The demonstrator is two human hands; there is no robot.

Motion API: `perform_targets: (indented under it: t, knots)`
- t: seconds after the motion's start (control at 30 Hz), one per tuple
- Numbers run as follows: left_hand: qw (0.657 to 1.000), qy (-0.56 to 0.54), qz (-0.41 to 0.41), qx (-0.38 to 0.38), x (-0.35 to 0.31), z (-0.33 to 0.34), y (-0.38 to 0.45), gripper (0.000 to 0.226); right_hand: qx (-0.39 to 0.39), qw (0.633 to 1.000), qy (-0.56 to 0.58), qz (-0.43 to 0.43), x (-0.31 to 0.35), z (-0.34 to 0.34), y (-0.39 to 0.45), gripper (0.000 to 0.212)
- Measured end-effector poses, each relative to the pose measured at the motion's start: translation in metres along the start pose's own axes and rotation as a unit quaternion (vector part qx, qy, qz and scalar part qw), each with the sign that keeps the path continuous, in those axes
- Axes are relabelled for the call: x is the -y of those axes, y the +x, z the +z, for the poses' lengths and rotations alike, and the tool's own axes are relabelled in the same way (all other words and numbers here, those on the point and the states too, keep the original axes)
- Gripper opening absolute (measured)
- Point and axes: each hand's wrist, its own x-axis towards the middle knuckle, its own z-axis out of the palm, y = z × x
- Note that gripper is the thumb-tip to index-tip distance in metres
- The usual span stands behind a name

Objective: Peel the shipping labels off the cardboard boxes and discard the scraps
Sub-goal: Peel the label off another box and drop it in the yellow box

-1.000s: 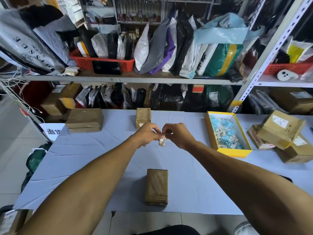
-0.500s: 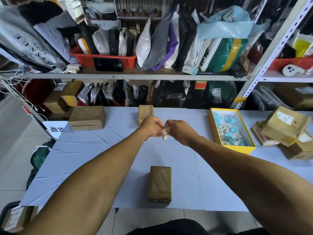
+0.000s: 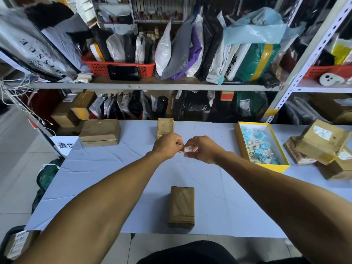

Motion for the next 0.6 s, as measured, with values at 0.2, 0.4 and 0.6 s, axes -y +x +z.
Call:
perform_targets:
  t: [0.2, 0.4, 0.6]
  knots:
    - [0.999, 0.03, 0.03, 0.012, -0.005, 0.011, -0.01, 0.013, -0.011, 0.998, -0.04, 0.05, 0.001, 0.006, 0.003, 0.011]
    - [0.999, 0.002, 0.043, -0.009, -0.003, 0.01, -0.016, 0.015, -0.011, 0.998, -0.048, 0.047, 0.007, 0.004, 0.0, 0.013]
    - [0.999, -0.016, 0.033, -0.027, -0.002, 0.013, -0.015, 0.011, -0.028, 0.998, 0.008, 0.058, 0.012, -0.003, -0.008, 0.016]
